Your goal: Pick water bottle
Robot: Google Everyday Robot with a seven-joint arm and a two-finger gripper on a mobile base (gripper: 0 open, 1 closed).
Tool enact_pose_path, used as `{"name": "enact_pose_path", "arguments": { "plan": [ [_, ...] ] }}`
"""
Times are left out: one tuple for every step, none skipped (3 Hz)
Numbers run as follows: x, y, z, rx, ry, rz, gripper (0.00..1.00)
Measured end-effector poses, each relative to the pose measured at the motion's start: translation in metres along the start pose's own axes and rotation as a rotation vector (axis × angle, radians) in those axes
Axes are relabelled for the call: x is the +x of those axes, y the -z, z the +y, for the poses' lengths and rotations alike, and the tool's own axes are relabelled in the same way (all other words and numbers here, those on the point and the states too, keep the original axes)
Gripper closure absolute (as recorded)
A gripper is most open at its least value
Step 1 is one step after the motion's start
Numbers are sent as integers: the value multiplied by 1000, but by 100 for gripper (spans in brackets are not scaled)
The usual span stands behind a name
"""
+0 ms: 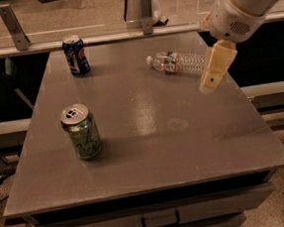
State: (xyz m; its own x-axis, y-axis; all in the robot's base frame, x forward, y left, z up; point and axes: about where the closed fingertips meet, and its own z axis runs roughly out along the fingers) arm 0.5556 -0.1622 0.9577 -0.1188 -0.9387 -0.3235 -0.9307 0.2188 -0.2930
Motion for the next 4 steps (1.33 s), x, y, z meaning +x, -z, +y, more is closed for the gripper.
{"name": "enact_pose_path", "arguments": {
  "plan": [
    [-23,-28,-35,-8,-29,-41,0],
    [-38,-60,-64,-25,-66,-69,0],
    [-38,-89,-88,-39,-94,-106,0],
    [-31,-117,-104,-60,-124,-122,0]
  ]
}}
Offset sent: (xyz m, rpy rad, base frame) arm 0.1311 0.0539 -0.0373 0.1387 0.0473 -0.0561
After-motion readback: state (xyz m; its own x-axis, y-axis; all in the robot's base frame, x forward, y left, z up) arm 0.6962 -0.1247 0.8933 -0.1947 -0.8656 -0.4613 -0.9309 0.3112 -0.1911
